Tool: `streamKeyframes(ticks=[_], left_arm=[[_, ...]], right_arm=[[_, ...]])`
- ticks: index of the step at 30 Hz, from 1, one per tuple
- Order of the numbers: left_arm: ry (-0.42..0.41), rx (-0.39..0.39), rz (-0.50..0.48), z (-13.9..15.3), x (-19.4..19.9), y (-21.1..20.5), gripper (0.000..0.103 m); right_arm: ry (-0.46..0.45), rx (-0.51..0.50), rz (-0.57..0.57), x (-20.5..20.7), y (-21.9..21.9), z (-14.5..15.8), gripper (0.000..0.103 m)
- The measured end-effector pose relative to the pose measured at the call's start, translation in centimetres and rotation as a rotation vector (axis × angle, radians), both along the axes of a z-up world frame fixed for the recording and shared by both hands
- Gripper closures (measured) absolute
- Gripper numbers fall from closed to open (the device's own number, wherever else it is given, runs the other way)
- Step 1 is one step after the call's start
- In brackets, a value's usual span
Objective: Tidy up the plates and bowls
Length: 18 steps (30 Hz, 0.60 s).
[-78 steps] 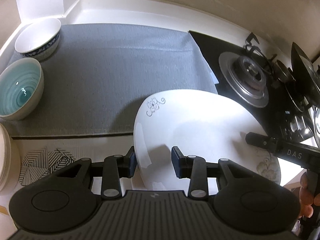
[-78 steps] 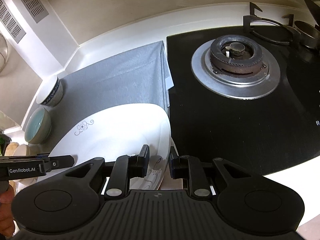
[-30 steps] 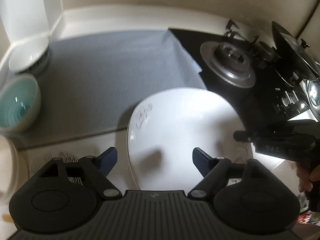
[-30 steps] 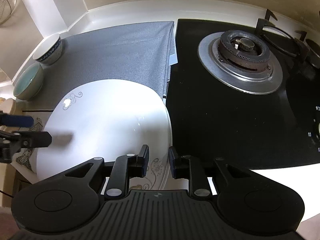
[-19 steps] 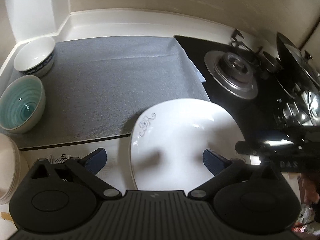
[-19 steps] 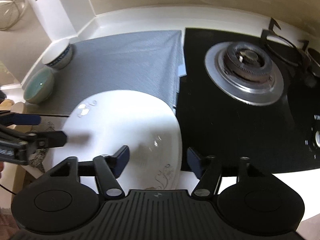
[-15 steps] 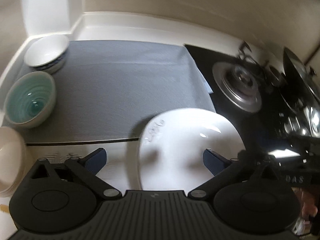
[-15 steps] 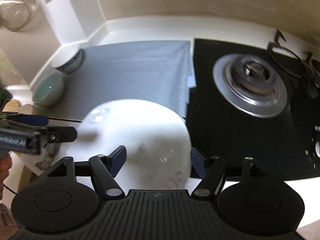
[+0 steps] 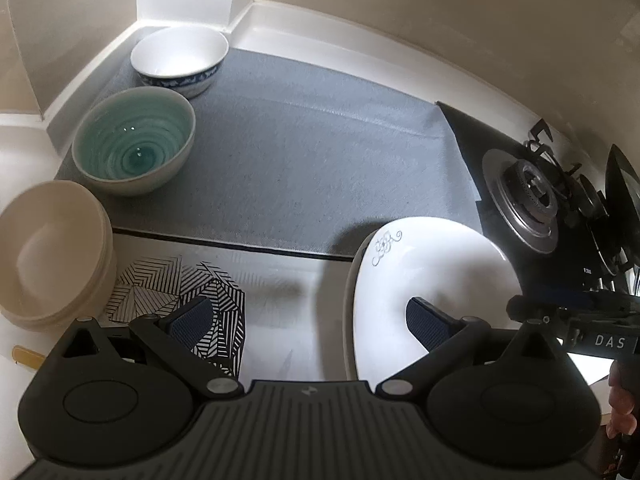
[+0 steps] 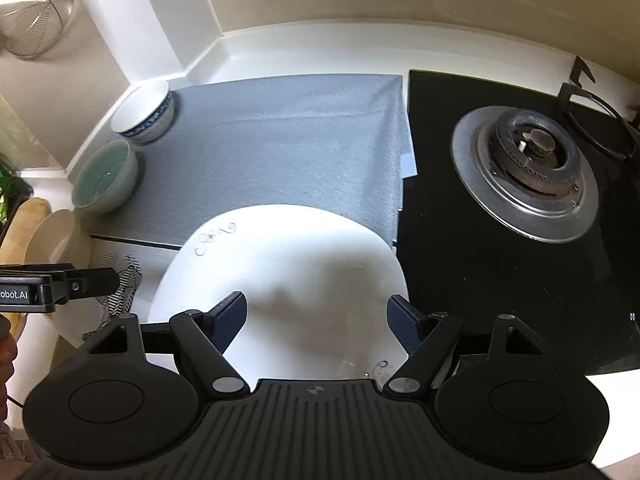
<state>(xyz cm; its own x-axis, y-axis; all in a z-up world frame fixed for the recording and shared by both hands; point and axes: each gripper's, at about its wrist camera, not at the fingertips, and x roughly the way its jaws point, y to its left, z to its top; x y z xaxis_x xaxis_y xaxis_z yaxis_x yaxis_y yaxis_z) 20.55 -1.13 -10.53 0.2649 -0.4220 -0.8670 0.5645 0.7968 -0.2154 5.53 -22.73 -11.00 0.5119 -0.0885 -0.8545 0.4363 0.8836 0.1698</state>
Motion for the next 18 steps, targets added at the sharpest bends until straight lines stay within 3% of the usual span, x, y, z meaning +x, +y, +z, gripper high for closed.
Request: streamKeyframes(ticks=[9, 18], left_arm=[[-0.015, 0.026, -0.036, -0.3, -0.2, -1.6, 0.000], [-0.038, 0.052, 0.149, 0.5, 0.8, 2.7, 0.000]], right_arm=[[0.003, 0.020, 0.008, 0.3, 0.3, -0.5, 0.023], [-0.036, 0.054, 0.165, 5.0, 2.1, -0.1, 0.022]])
